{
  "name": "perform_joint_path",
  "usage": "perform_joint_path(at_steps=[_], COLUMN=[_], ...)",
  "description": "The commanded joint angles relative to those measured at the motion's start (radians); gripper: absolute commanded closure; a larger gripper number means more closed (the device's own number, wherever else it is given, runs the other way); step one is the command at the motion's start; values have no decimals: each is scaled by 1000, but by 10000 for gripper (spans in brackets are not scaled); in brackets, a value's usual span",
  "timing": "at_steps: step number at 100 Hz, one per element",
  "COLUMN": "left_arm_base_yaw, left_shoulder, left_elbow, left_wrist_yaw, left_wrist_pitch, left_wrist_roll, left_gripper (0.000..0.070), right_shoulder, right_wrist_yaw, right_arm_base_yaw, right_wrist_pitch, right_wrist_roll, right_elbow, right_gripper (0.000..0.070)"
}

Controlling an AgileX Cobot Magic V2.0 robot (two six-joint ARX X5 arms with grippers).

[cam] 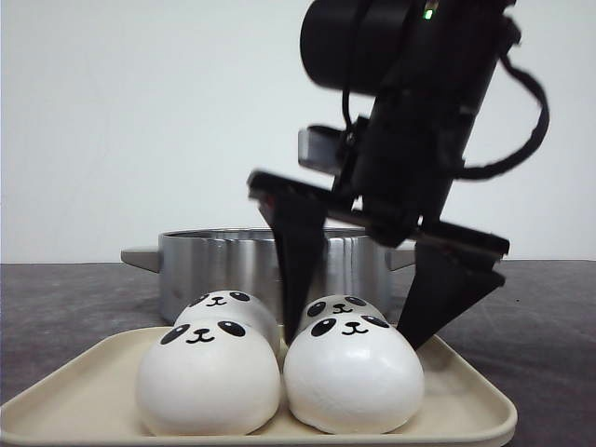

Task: Steam buns
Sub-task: 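Lower the right gripper and grasp the panda bun nearest it, then lift the bun with the right gripper, lower into the pot, release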

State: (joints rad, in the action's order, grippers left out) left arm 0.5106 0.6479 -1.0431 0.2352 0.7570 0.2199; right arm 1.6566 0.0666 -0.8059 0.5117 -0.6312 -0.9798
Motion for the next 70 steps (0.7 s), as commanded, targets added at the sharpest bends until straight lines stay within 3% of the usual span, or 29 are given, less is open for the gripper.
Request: perform_joint_path(at_steps=[1, 7, 30, 55, 70], left_arm_base_yaw=[12, 19, 41, 42, 42], left_shoulder=[5, 5, 5, 5, 4], left_elbow=[-15, -15, -15, -15, -15], left_wrist_yaw=[-3, -9, -37, -37, -37], left_wrist_pitch=[-10, -10, -9, -10, -10], left_wrist_roll=[-10, -11, -26, -25, -25], left_gripper=[27, 27, 27, 27, 27], right_shoulder=[19, 19, -24, -225, -296], right_wrist_yaw=[-31, -41, -32, -47, -159], right_arm_base_yaw=[-10, -10, -26, -158, -205], right_wrist_pitch=[-6, -11, -8, 72, 58], right_wrist_roll=[-17, -16, -15, 19, 76], right_elbow=[-17, -17, -27, -140, -275], right_gripper=[490, 700, 693, 693, 694])
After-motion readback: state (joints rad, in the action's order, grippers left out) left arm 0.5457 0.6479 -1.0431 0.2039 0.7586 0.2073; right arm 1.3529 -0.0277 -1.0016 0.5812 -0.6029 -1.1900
